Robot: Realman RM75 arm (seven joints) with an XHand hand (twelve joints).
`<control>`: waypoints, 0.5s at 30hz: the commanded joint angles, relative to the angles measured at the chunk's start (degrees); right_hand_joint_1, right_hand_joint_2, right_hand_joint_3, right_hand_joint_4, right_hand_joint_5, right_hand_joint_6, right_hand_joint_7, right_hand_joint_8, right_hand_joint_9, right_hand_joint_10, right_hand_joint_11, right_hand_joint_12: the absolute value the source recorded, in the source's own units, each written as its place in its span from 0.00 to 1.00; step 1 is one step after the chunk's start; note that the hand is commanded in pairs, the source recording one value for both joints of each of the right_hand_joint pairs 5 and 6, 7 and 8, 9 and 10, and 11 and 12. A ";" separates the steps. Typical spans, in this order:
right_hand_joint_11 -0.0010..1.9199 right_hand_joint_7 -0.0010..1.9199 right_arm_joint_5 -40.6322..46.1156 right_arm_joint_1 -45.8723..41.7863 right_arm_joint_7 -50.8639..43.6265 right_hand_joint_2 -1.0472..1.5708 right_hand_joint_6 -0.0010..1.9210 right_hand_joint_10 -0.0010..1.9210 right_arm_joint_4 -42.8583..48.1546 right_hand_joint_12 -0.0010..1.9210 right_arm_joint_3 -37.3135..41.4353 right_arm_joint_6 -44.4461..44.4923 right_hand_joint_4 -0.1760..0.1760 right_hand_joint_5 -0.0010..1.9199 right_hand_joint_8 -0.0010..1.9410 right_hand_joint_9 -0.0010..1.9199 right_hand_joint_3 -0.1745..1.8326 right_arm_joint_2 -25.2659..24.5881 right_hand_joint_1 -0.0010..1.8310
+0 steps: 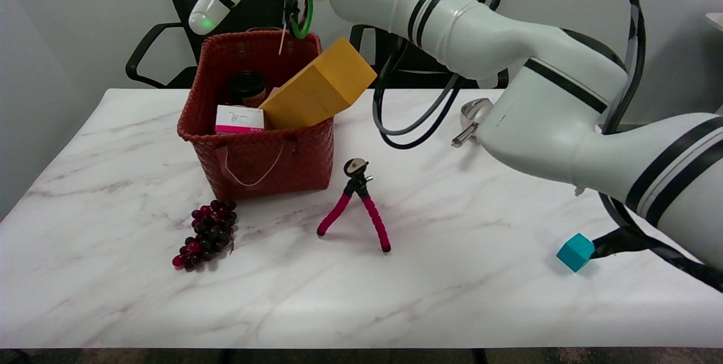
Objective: Place the pink gum jar into the brown storage basket.
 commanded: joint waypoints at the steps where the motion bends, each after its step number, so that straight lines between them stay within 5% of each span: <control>1: 0.00 0.00 -36.77 -10.60 0.63 0.30 0.00 0.00 26.52 0.00 23.59 -5.88 0.50 0.00 0.00 0.00 0.19 16.52 0.61; 15: 0.00 0.00 -44.91 -30.38 1.92 0.34 0.00 0.01 50.08 0.00 44.88 -12.10 0.50 0.00 0.00 0.01 0.26 36.56 0.62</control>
